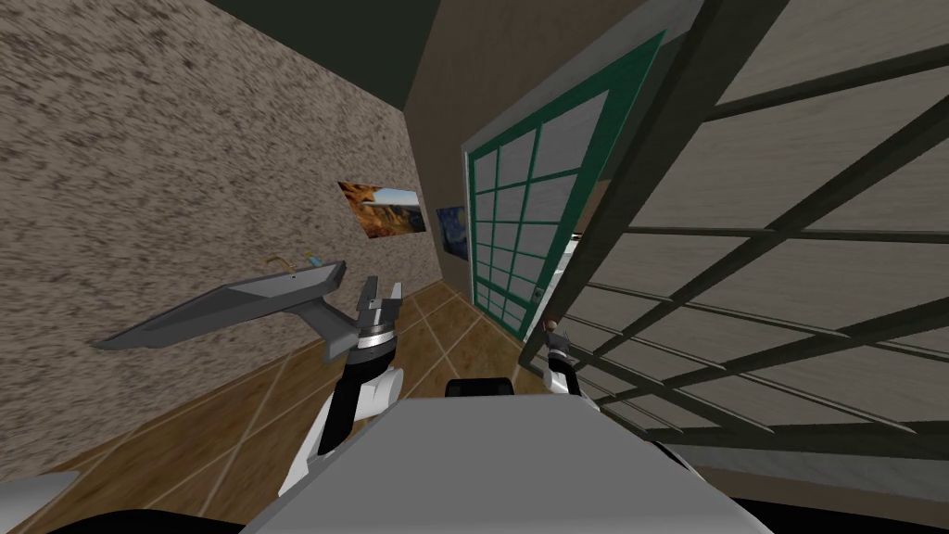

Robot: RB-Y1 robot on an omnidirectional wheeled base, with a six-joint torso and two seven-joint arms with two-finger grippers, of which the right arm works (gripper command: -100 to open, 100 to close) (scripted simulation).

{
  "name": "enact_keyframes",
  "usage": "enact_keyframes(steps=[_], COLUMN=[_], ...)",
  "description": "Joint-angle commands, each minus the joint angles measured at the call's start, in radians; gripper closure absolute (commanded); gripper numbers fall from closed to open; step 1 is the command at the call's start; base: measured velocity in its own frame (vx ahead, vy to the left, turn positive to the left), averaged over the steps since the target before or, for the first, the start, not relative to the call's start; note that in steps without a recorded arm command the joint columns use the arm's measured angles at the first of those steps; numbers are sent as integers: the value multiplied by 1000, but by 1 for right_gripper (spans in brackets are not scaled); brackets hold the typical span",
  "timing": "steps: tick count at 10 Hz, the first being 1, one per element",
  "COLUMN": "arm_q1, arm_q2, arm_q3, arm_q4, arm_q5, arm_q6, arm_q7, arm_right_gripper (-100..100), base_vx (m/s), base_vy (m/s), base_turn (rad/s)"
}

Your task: Pull the door open

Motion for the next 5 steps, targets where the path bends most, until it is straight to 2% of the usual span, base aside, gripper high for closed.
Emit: enact_keyframes(steps=[1, 2, 3, 4, 5], arm_q1=[5, 12, 4, 4, 4], arm_q2=[-22, -35, -25, -25, -25], arm_q3=[2, 2, 1, 1, 1], arm_q4=[16, 18, 19, 19, 19], arm_q5=[-1, -3, -2, -2, -2], arm_q6=[-9, -11, -10, -10, -10], arm_q7=[-29, -45, -31, -31, -31], arm_right_gripper=[-100, -100, -100, 100, 100], base_vx=[140, 156, 67, -14, -26], base_vy=[-33, -27, -12, 1, 5], base_turn=[48, 48, 9, -22, 11])
